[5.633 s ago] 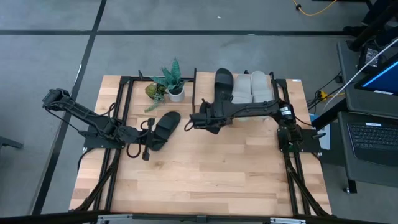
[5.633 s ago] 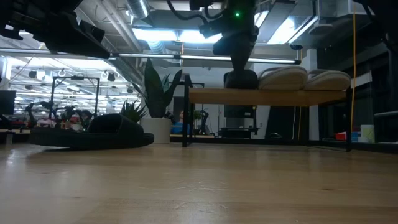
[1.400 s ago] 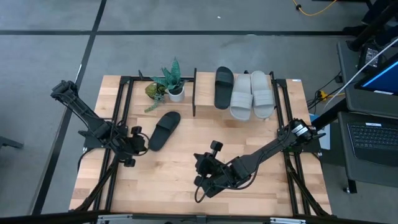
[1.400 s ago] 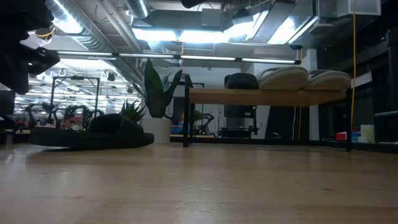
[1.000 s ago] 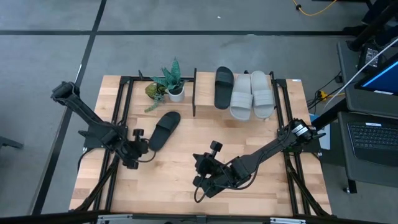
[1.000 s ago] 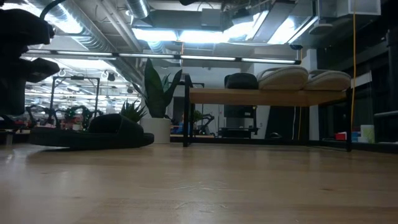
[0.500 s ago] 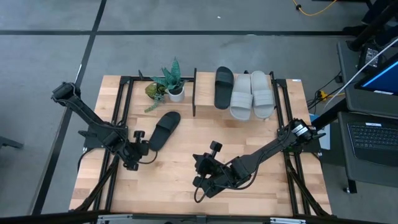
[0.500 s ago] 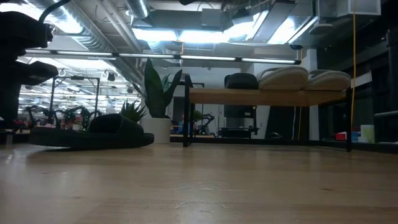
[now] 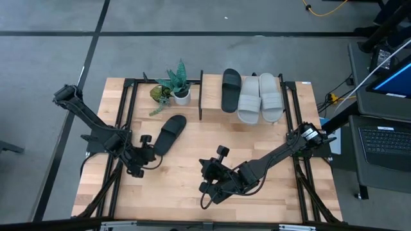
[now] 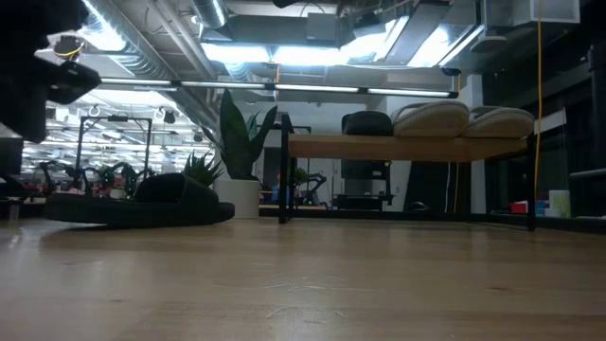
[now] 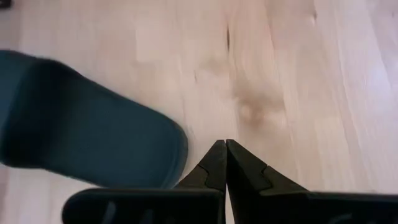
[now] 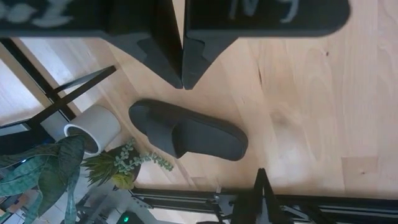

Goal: Pick and place slides into the shelf
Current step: Put the black slipper on the shelf

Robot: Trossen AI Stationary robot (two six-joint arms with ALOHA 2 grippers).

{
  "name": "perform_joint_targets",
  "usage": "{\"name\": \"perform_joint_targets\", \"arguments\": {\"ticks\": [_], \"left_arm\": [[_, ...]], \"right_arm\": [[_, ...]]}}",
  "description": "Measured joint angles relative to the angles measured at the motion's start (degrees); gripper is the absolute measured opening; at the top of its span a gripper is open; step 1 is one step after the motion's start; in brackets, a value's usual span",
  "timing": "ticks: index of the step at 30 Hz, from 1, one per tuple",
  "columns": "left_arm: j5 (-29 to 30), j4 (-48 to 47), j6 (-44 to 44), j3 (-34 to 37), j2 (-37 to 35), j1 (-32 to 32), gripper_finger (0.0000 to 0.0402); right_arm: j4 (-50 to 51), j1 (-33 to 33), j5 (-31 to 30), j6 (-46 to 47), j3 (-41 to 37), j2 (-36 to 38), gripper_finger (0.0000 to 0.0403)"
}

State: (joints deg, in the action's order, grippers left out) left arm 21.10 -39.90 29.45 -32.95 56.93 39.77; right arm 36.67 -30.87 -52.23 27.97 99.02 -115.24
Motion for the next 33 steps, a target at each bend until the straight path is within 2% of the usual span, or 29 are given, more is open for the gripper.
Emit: {"name": "perform_joint_targets", "arguments": {"ticks": [10,20,26,33], "left_arm": [[0.9,-0.5,-1.0,-0.8,0.0,-3.4,0.0000],[-0.9,-0.5,-3.1,-0.8,-0.1,-7.4,0.0009],[-1.1,-0.4,-2.7,-0.8,-0.1,-8.8,0.0082],[2.2,-0.7,-5.6,-0.8,-0.1,-10.1,0.0181]], "right_arm": [[0.0,0.0,0.0,-1.5,0.0,0.0,0.0012],[0.1,0.0,1.2,-1.7,0.0,0.0,0.0012],[0.4,0.0,1.3,-1.7,0.0,0.0,0.0012],[0.5,0.0,1.3,-1.7,0.0,0.0,0.0012]]}}
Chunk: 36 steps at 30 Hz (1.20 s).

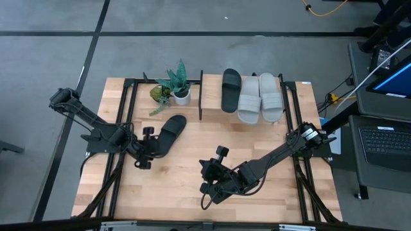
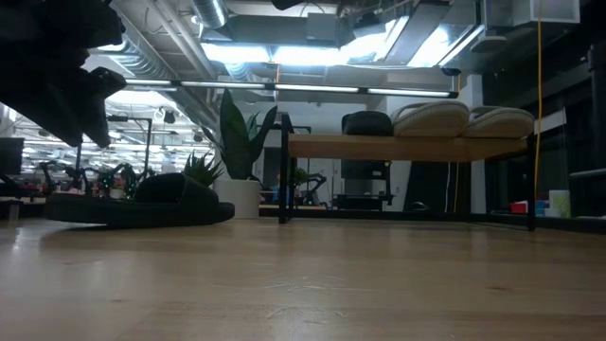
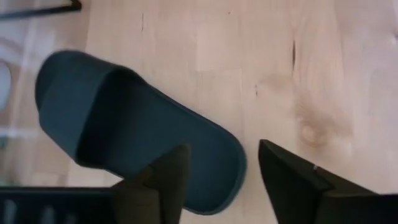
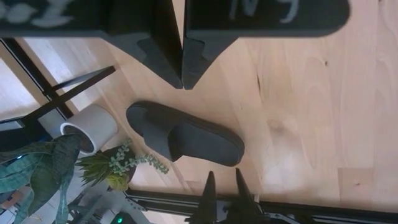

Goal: Pick and place slides into the shelf
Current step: Put the black slipper on the shelf

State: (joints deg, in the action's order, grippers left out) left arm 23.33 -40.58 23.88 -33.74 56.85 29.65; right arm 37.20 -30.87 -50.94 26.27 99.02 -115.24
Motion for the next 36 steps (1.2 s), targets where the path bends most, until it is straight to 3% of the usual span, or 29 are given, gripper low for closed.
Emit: {"name": "perform_joint_targets", "arguments": {"ticks": [5,13,20,31,36], "left_arm": [[0.1,0.8,-6.2,0.0,0.0,-0.4,0.0215],[0.3,0.6,-6.5,0.0,0.0,-0.4,0.0216],[13.2,0.6,-6.4,0.0,0.0,-1.5,0.0217],[13.4,1.4,-7.9,0.0,0.7,-11.1,0.0218],[10.6,1.5,-9.9,0.0,3.7,-16.3,0.0218]], "right_arm": [[0.0,0.0,0.0,-1.3,0.0,0.0,0.0012],[1.5,0.0,0.0,-1.3,0.0,0.0,0.0012],[1.7,0.0,0.1,-1.3,0.0,0.0,0.0012],[1.9,0.0,0.2,-1.5,0.0,0.0,0.0012],[2.0,0.0,0.2,-1.4,0.0,0.0,0.0012]]}}
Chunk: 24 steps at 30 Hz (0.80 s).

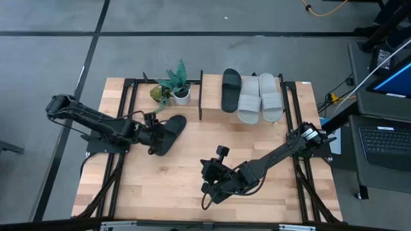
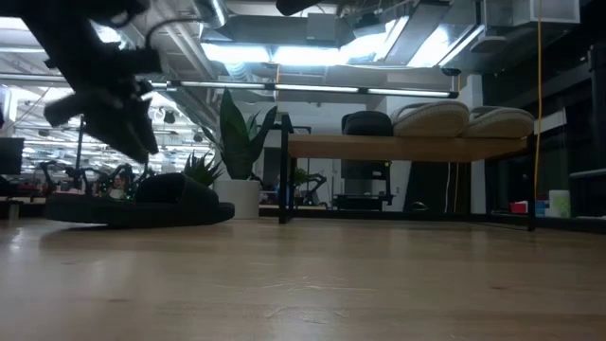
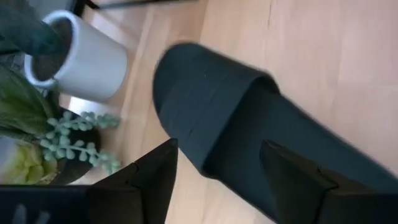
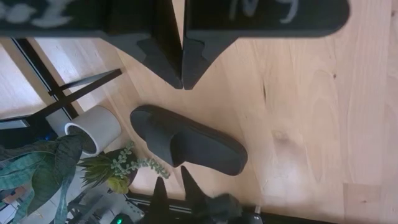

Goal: Pick and place slides into the shelf
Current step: Put the black slipper on the shelf

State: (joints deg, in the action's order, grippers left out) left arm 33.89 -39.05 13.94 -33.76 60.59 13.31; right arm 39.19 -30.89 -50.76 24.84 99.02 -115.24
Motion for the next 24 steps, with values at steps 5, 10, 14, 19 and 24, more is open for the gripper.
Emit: {"name": "perform_joint_targets", "arguments": {"ticks": [5,10,14,19,24], "left_arm": [[-0.2,0.9,-3.6,0.0,6.5,-3.3,0.0218],[2.5,1.2,-4.1,0.0,12.1,-5.5,0.0218],[3.0,1.3,-4.1,0.0,14.6,-7.2,0.0218],[2.1,2.1,-4.1,0.0,15.3,-8.3,0.0209],[-2.4,5.2,-3.6,0.0,15.0,-8.3,0.0158]], "right_arm": [[0.1,0.0,0.0,0.0,0.0,0.0,0.0012],[0.8,0.0,0.0,0.2,0.0,0.0,0.0012],[2.0,0.0,0.0,0.4,0.0,0.0,0.0012],[2.1,0.0,0.0,0.4,0.0,0.0,0.0012],[2.2,0.0,0.0,0.7,0.0,0.0,0.0012]]}}
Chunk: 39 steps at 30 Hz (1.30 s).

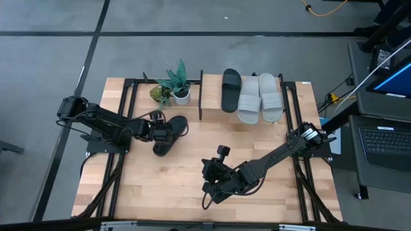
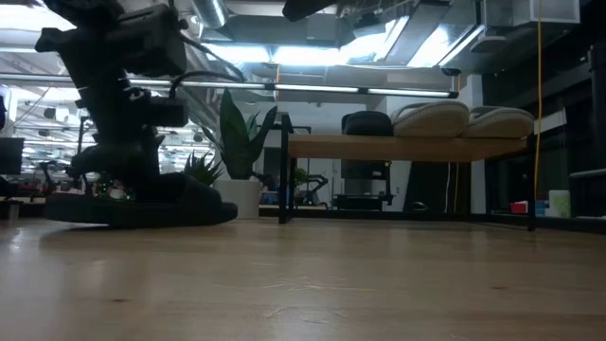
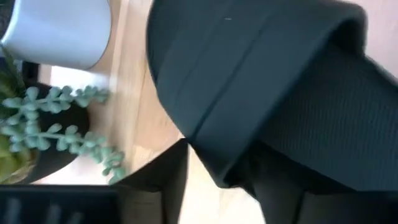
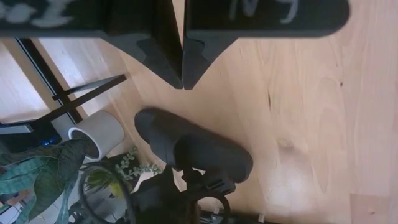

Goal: Pick and place slides into the shelf
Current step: Put the black slipper on the shelf

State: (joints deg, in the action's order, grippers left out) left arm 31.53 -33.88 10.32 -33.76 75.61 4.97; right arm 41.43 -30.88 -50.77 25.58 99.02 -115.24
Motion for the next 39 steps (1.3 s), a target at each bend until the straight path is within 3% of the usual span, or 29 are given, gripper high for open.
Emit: {"name": "perform_joint_targets", "arguments": {"ticks": [9,21,32,39], "left_arm": [[-0.8,1.9,8.6,0.0,0.0,0.0,0.0013],[0.0,4.9,22.8,0.0,0.0,1.5,0.0006],[-0.4,4.8,26.7,-0.5,-4.7,11.7,0.0002],[0.9,4.2,24.0,-5.8,-6.3,19.0,0.0002]], "right_arm": [[0.4,0.0,0.0,1.1,0.0,0.0,0.0012],[0.4,0.0,0.0,0.7,0.0,0.0,0.0012],[0.0,0.0,2.8,-0.7,0.0,0.0,0.0012],[-0.6,-0.1,2.8,-0.5,0.0,0.0,0.0012]]}}
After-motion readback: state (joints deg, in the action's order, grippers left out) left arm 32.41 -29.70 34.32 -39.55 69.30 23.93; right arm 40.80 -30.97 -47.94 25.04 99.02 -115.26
